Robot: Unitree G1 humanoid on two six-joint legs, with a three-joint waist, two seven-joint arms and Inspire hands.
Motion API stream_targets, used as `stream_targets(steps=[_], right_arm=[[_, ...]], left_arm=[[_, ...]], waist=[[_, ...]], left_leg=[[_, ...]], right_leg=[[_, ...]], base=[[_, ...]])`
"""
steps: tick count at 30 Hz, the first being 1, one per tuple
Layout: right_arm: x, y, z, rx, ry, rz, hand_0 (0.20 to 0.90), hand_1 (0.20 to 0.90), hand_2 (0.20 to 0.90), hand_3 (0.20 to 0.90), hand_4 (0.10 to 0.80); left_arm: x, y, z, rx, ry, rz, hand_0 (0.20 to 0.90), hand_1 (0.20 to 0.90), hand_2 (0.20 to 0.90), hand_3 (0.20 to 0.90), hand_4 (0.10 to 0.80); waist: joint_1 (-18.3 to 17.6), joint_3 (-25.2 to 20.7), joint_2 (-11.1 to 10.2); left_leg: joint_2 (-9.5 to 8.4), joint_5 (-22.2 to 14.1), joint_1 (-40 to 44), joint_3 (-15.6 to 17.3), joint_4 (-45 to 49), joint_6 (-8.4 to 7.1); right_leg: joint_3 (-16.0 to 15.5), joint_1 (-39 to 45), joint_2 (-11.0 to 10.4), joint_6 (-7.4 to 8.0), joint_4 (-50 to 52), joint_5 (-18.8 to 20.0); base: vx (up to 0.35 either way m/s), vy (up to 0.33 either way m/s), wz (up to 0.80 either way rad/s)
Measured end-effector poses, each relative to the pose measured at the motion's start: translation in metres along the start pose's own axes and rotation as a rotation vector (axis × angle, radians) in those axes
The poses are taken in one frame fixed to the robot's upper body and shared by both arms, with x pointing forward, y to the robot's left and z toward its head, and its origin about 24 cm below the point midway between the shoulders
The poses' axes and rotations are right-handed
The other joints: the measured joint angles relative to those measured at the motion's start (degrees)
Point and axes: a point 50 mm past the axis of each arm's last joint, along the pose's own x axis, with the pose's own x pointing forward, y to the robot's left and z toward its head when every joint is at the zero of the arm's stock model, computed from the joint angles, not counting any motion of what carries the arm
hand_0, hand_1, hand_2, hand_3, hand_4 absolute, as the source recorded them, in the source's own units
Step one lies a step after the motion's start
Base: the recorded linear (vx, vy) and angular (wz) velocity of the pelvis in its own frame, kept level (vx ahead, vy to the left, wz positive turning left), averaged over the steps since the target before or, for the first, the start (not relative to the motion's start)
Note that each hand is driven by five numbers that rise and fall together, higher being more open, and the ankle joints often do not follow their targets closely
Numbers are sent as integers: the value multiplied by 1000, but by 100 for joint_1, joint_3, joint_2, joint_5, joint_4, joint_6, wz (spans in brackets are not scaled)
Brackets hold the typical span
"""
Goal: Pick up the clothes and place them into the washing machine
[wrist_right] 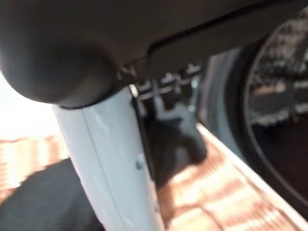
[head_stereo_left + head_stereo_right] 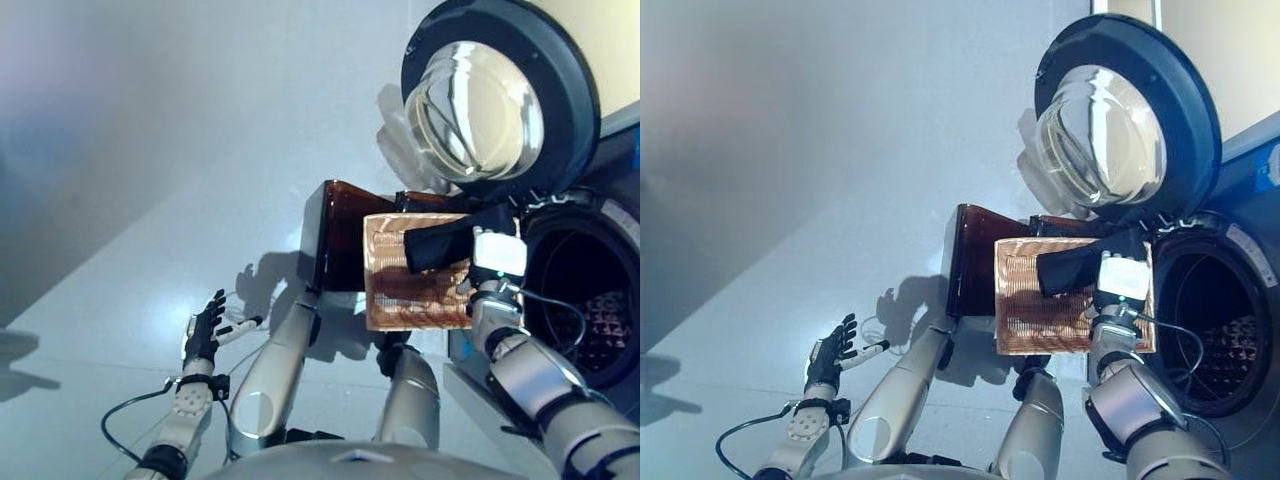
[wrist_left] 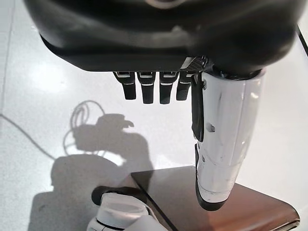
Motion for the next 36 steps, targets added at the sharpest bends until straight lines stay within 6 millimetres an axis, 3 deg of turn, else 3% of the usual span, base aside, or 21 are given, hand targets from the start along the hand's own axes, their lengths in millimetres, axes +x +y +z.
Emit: stream_targets(steps=[6,10,17,18,19,20,21,24,27,32,36], right_arm=[[5,-5,-12,-10,52,-10,900,900,900,900,800],[5,-5,-19,-15,79,-9,900,900,900,900,800],[8,-10,-31,-2,137,-23,900,900,900,900,800],[10,-12,-32,-3,145,-29,700,700,700,700,657],[17,-22,-26,7,139,-36,593,593,593,593,580],[29,-40,-27,15,143,-59,337,337,337,337,398],[34,-49,-27,17,136,-89,238,238,238,238,327],[37,-54,-30,25,139,-115,200,200,200,200,300],[31,-47,-5,48,112,-125,200,200,200,200,300],[32,-50,4,59,77,-136,200,200,200,200,300],[28,-45,21,75,19,-124,200,200,200,200,300]], left_arm=[[4,-9,18,-14,-73,-34,900,900,900,900,800],[7,-9,30,-27,-123,-36,900,900,900,900,800],[7,-9,34,-23,-146,-37,900,900,900,900,800],[7,-9,35,-23,-147,-36,900,900,900,900,800],[7,-8,33,-20,-139,-32,900,900,900,900,800],[9,-8,31,-12,-124,-32,900,900,900,900,800],[10,-8,31,-8,-120,-30,900,900,900,900,800],[12,-5,34,-14,-131,-15,900,900,900,900,800],[11,-3,35,-30,-136,15,900,900,900,900,800],[11,-3,38,-38,-150,23,900,900,900,900,800],[10,0,28,-25,-107,42,900,900,900,900,800]], waist=[[133,198,139],[203,205,183],[334,179,285],[351,174,293],[367,163,314],[328,140,342],[358,133,363],[397,129,364],[393,120,357],[247,121,355],[112,125,348]], left_leg=[[-54,-7,-241,-13,210,-10],[-109,-70,-512,-49,493,-64],[-201,-287,-1104,-90,1173,-79],[-200,-285,-1154,-90,1176,-82],[-198,-269,-1206,-97,1172,-107],[-177,-259,-1291,-98,1157,-124],[-177,-259,-1326,-99,1128,-124],[-165,-244,-1383,-102,1185,-142],[-158,-238,-1390,-80,1264,-140],[-176,-223,-1385,-80,1279,-157],[-140,-232,-1367,-60,1288,-146]], right_leg=[[52,-373,-86,-125,553,-242],[79,-671,-156,-108,964,-416],[186,-1239,-247,-165,1757,-721],[189,-1299,-253,-164,1792,-723],[186,-1356,-226,-165,1805,-722],[232,-1490,-219,-167,1832,-721],[239,-1533,-217,-168,1851,-721],[235,-1587,-207,-167,1898,-721],[244,-1551,-194,-162,1903,-727],[242,-1525,-203,-161,1886,-728],[241,-1502,-178,-162,1877,-726]], base=[[-12,0,7],[-9,23,10],[-14,13,8],[-7,31,6],[-5,42,-2],[1,35,3],[-7,22,8],[-12,9,9],[-22,34,-9],[0,24,1],[5,5,-3]])
